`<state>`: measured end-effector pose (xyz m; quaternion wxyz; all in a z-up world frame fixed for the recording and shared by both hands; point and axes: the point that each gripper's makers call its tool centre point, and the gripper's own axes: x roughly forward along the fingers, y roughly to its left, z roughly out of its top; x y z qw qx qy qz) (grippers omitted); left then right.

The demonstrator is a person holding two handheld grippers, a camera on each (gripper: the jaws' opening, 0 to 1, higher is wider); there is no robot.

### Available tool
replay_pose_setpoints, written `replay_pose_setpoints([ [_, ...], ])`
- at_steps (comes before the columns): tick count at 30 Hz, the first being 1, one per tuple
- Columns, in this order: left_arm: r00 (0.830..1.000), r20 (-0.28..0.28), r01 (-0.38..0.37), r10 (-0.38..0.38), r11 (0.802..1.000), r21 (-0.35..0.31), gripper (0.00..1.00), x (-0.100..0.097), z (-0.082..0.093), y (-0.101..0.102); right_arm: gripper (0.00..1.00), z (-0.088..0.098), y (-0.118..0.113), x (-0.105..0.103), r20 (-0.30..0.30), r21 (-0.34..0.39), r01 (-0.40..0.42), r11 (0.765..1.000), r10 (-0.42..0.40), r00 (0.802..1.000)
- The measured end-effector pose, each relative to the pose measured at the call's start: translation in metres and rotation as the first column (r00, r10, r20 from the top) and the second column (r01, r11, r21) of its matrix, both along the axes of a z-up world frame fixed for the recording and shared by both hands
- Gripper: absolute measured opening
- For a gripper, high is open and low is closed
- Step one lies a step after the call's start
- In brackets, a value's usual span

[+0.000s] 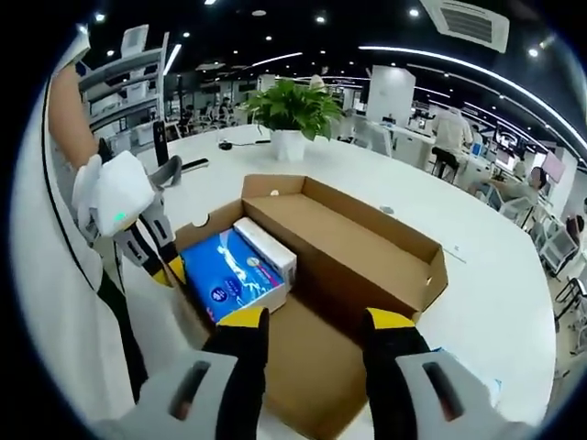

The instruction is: Operate the shoe box by opening the lid, removing the specified soft item, and placing it in the target area until the item is outside and the box remains undamaged.

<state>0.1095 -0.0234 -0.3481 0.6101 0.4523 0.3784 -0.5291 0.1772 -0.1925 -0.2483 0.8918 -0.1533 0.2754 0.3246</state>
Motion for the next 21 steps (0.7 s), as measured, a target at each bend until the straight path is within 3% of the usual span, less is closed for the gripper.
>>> replay_pose_setpoints([
  [3, 1.000, -0.001, 0.001, -0.001, 1.000, 0.000, 0.03, 0.000, 0.001, 0.000, 0.30, 0.001, 0.005, -0.001, 0.004, 0.015, -0.018, 1.000, 0.018, 1.000],
  [8, 1.000, 0.009, 0.003, -0.003, 1.000, -0.004, 0.03, 0.000, 0.001, 0.000, 0.30, -0.006, 0.022, -0.008, -0.019, 0.016, -0.098, 0.995, 0.098, 0.995],
  [10, 1.000, 0.014, 0.006, -0.006, 1.000, -0.008, 0.03, 0.000, 0.000, 0.000, 0.35, -0.008, 0.030, -0.011, -0.031, 0.014, -0.146, 0.989, 0.146, 0.989],
  [12, 1.000, 0.016, 0.005, -0.005, 1.000, -0.009, 0.04, 0.001, 0.000, 0.000, 0.42, -0.003, 0.041, -0.010, -0.060, 0.108, -0.140, 0.984, 0.147, 0.987],
  [16, 1.000, 0.016, 0.003, -0.003, 1.000, -0.009, 0.04, 0.001, 0.000, 0.000, 0.45, -0.005, 0.044, -0.004, -0.060, 0.100, -0.156, 0.983, 0.162, 0.985],
  [21, 1.000, 0.023, 0.008, -0.008, 1.000, -0.013, 0.04, 0.001, 0.000, 0.000, 0.46, -0.016, 0.056, -0.004, -0.094, 0.061, -0.255, 0.965, 0.260, 0.961],
])
